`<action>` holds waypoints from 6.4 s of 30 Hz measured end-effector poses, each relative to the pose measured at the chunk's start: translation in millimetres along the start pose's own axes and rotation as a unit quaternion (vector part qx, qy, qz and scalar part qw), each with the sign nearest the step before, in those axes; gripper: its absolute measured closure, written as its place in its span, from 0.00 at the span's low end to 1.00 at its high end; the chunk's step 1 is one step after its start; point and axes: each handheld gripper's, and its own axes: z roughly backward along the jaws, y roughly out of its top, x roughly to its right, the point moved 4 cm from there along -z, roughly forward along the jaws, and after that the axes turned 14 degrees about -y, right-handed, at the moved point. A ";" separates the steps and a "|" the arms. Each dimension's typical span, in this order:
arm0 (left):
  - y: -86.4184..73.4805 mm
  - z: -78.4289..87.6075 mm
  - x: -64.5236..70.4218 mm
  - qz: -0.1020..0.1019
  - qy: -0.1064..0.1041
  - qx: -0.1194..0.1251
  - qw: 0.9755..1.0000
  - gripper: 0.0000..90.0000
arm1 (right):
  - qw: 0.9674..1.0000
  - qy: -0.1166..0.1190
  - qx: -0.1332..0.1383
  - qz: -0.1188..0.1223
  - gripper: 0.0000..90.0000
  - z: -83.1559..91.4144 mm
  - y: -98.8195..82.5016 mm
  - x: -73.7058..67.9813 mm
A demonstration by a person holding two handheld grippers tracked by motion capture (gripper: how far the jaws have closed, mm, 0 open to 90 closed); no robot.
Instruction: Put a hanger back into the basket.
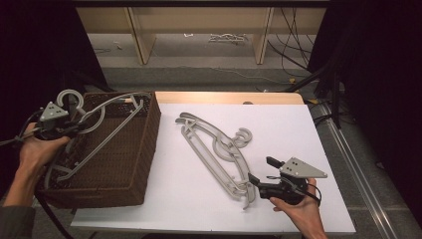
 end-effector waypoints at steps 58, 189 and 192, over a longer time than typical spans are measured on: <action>21.3 7.9 54.2 0.151 -0.037 0.100 0.983 0.38 | 1.000 -0.008 0.003 0.006 0.22 -1.7 -0.2 1.2; -12.1 -16.2 266.6 -0.003 -0.197 0.233 0.952 0.18 | 0.970 -0.071 -0.234 0.008 0.90 -155.1 -23.3 25.4; -11.8 -16.1 267.0 -0.005 -0.198 0.233 0.952 0.18 | 0.970 -0.076 -0.232 0.020 0.90 -153.0 -19.3 24.3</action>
